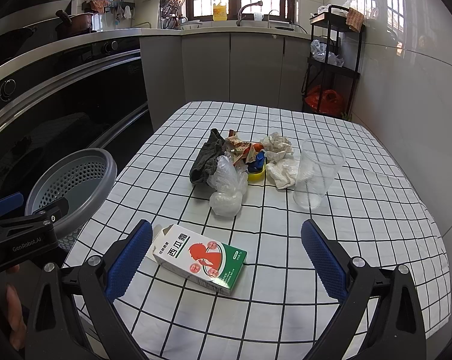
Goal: Collect trash
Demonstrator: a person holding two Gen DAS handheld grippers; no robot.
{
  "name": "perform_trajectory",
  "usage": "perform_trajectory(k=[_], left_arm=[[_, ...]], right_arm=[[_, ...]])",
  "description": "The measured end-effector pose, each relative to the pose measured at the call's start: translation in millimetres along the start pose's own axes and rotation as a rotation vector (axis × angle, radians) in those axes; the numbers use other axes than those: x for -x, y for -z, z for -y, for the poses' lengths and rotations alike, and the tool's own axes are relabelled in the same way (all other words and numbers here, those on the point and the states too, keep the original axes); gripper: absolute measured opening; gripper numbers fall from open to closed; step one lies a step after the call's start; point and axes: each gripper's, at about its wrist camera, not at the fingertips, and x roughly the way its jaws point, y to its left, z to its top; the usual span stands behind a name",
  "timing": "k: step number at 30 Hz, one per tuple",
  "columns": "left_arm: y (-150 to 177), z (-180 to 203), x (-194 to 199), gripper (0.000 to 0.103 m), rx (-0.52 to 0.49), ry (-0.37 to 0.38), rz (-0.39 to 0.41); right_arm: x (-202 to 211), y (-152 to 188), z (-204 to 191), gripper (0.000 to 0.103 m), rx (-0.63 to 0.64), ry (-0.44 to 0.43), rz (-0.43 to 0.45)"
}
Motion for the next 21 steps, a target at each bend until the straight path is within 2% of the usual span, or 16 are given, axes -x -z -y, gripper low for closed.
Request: perform_trajectory(k=[21], left_arm=[[-0.3,0.2,0.1,0.097,0.0,0.0,-0.001]], right_arm=[[0.3,-0.7,0.1,0.095,-0.003,-0.001,-0.002]])
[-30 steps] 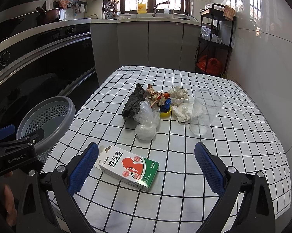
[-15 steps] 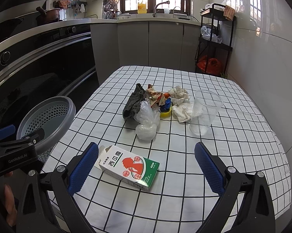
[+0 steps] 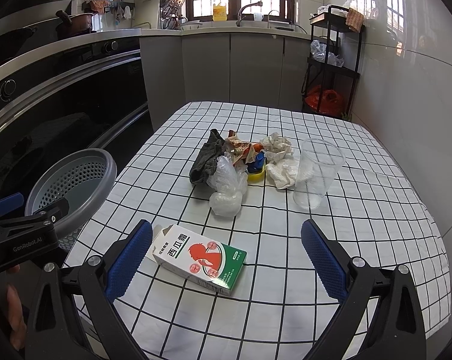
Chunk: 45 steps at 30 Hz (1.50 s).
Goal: Collect trash
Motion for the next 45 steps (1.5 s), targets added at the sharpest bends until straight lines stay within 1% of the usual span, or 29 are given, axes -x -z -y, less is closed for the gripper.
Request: perform_trajectory(k=[16,21,26,31,36,41,45], left_arm=[[3.3,0.6,0.0,0.097,-0.001,0.0,-0.002],[3.2,0.7,0.0,0.097,-0.001,-0.002,-0.001],[5.4,4.3,-2.5,0.097,-0.004,-0.011,-0.002],[8.9,13.6,-0.6,0.097,-0.017,0.003,-0.011],[15.5,28.3,-1.5,0.097,-0.035,0.019,-0.038],[22.7,44.6,-0.8,0.097,-0.02,0.039,-0.063],[25.8,60.6,3.3,0.097,-0.004,0.042,-0.055]], right_arm=[[-0.1,0.5,0.4,0.095,0.001,-0.004,-0.003],[-1.0,3.7,8.1,0.095,0.003,-0.011,-0.017],[1.2,11.7,34.8,0.095,-0.02,0.001,-0.031],[3.0,22.8,66.3,0.095,-0.049,0.035,-0.053],[0.8,31.3,97.8,0.095,-0.107,0.026,-0.081],[-9.2,29.4,127.7,0.095,-0.181,0.017,-0.094],[-25.0,18.1,140.4,0.095,-0.16,0.022,-0.077]])
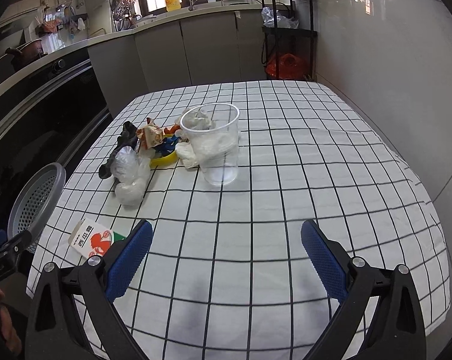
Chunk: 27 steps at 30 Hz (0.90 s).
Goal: Collect trash
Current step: 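Grasp the clear plastic cup with the right tool while the left tool approaches the white carton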
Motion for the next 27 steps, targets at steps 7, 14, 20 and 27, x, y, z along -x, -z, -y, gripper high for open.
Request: perform_trajectory(k=[7,14,20,27], left_arm=[[8.6,35.1,-2.4,0.097,0.028,-0.022,-0.003],[13.1,51.3,-8.6,0.097,0.024,-0.045,-0.013],[13.6,58.8,-14.4,0.097,0.018,-0.059,-0.025],[15.4,66.3,-21.7,0.097,0.021,-0.062,-0.039]], right_arm=[[-55.2,-27.8,-3.0,0.095,0.043,-0.009,0.009],[-100.7,-44.9,1.7,0.095,0.002,-0.042,-0.001],[-116.7,-55.9,-1.4,0.095,-0.012,-0.018,-0.008],[-126.1,-63.6,-5.9,0.094,-0.009,0.028,-0.014]])
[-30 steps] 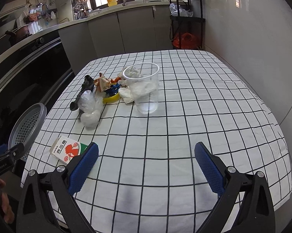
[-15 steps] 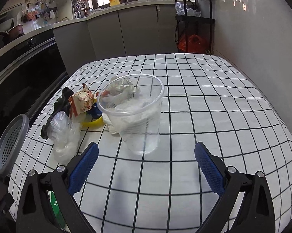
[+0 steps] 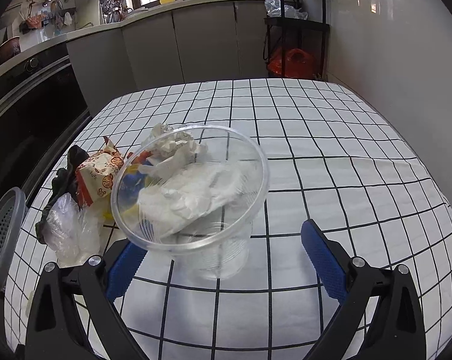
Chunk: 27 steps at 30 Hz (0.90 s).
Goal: Collect trash
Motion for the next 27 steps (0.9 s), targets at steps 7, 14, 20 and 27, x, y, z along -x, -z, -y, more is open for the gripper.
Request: perform_trajectory(k=[7,14,20,27], left_arm=[[-0.4,7.1,-4.6,0.097,0.009,0.001,-0.019],[0.2,10.7,-8.9,0.097,0.022,-0.005,-0.052],[-2.8,13.9,-11.8,0.097,0.044,-0.002,-0.098],[-20.8,17.1,-21.4,0.097,0.102,0.035,-0.229]], right_arm=[[2.8,-4.5,0.0,0.091,-0.006,-0.036,0.024],[8.2,-10.4,-4.0,0.056,-0.006,-0.071,-0.001],[19.7,-13.7,-2.7,0.056,-0.006,-0.072,0.027],[28.4,-18.4,4.0,0.056,-0.015,-0.081,0.034]])
